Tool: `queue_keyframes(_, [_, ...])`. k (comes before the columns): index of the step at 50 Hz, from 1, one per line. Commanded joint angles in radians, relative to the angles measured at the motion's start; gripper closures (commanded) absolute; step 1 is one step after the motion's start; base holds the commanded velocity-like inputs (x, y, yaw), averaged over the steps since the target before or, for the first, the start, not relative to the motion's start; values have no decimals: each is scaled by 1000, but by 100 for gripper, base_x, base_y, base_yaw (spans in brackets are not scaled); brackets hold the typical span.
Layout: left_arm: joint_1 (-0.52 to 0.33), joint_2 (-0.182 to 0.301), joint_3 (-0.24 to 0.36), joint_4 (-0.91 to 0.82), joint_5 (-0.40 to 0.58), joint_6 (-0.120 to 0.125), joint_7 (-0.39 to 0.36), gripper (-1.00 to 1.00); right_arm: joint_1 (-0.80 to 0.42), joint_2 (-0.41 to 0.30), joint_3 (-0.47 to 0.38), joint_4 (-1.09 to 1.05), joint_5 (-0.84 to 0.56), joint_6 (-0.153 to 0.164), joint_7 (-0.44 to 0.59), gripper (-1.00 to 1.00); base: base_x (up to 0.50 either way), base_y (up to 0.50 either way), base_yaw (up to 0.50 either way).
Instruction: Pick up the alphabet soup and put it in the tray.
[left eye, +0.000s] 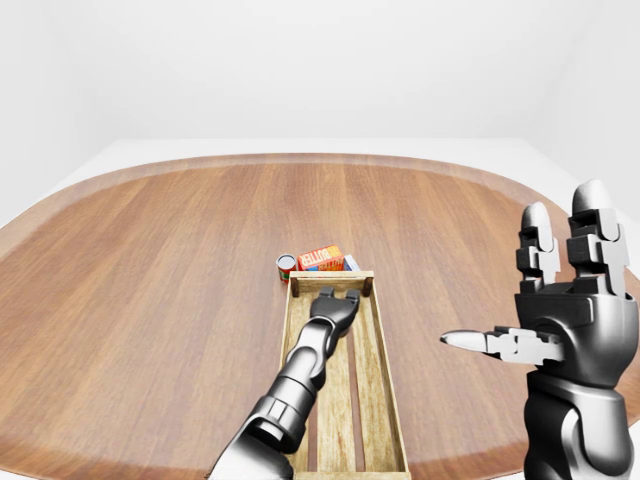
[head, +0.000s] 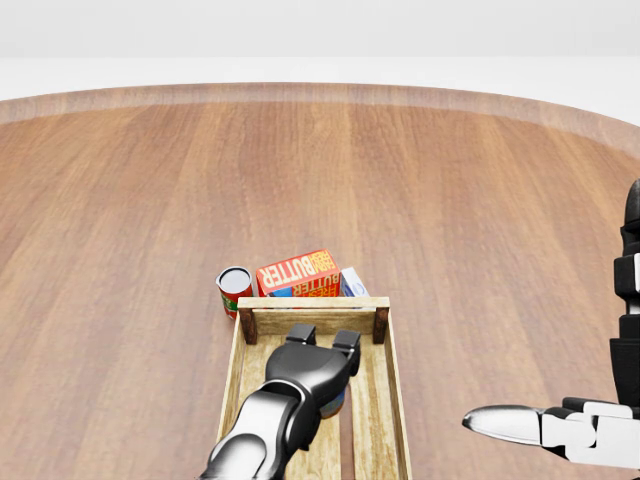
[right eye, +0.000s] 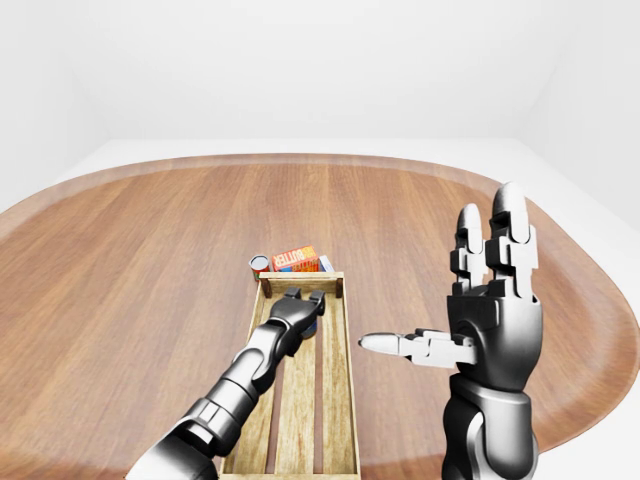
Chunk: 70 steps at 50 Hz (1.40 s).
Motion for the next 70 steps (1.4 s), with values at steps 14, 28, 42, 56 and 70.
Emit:
queue_keyframes(14, [-180,26,53,321,-259,0,183,100,2,2,2,-9,0,0,-1,-100,0,0,0])
queue_keyframes(28, [-192,19,48,344,-274,0,200,76,2,1,5,-9,1,0,-3,-100,0,0,0])
queue_keyframes(42, [-197,18,42,351,-257,0,217,-100,0,-1,27,7,-8,0,-5,-100,0,0,0])
queue_keyframes(56, [-46,35,-2,-115,-128,0,-7,-100,3,0,27,-1,-7,0,-8,-100,0,0,0])
queue_keyframes(70, [274,24,-103,-956,117,0,-458,-100,4,-1,23,-11,-3,0,-9,-100,0,0,0])
